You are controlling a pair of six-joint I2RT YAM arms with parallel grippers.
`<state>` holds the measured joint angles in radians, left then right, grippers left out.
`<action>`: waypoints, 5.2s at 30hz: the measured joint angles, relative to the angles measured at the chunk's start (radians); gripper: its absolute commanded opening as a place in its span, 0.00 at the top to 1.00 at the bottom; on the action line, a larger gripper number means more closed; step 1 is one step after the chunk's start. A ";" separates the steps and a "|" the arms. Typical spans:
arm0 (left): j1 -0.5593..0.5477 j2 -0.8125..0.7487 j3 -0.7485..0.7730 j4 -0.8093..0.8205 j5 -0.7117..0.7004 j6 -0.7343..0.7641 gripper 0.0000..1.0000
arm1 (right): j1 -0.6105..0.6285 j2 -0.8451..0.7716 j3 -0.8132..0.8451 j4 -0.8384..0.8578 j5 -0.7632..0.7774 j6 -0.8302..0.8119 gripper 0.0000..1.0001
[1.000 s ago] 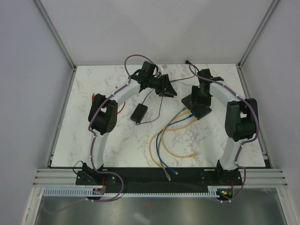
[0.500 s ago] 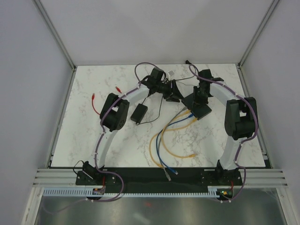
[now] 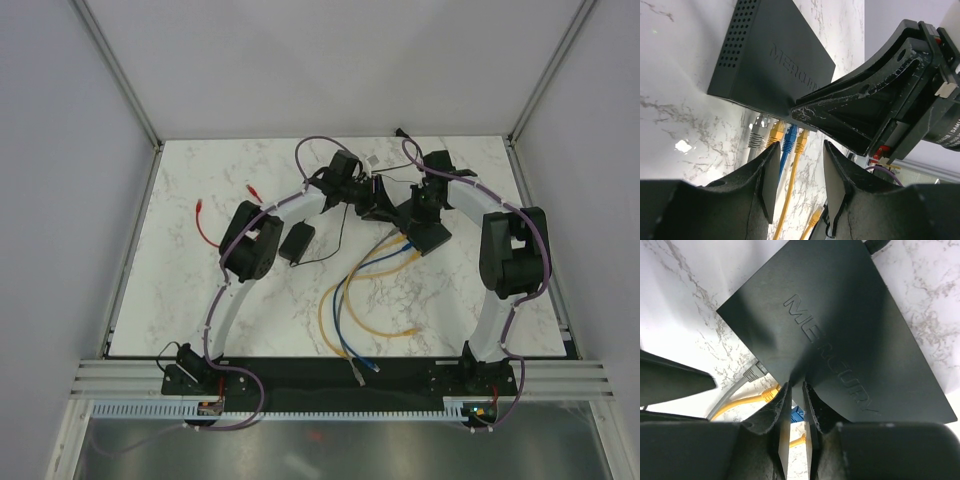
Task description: Pull the plug from the switch port
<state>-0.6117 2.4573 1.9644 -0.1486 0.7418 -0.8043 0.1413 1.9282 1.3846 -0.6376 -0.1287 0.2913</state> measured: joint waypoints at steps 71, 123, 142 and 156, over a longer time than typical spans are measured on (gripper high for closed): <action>-0.047 0.127 0.100 -0.068 -0.092 0.058 0.71 | -0.008 -0.026 -0.051 0.063 -0.041 -0.008 0.84; -0.042 0.188 0.238 -0.231 -0.051 0.033 0.98 | 0.093 -0.033 -0.055 0.047 0.266 -0.004 0.43; -0.032 0.206 0.249 -0.234 0.003 0.034 0.98 | 0.125 -0.006 -0.032 0.027 0.322 0.003 0.38; -0.035 0.131 0.074 -0.200 0.063 0.050 0.98 | 0.133 0.027 0.003 -0.017 0.345 0.121 0.43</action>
<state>-0.6468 2.5881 2.0388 -0.3485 0.8043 -0.7540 0.2741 1.9549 1.3880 -0.6548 0.2161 0.4118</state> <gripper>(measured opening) 0.185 0.573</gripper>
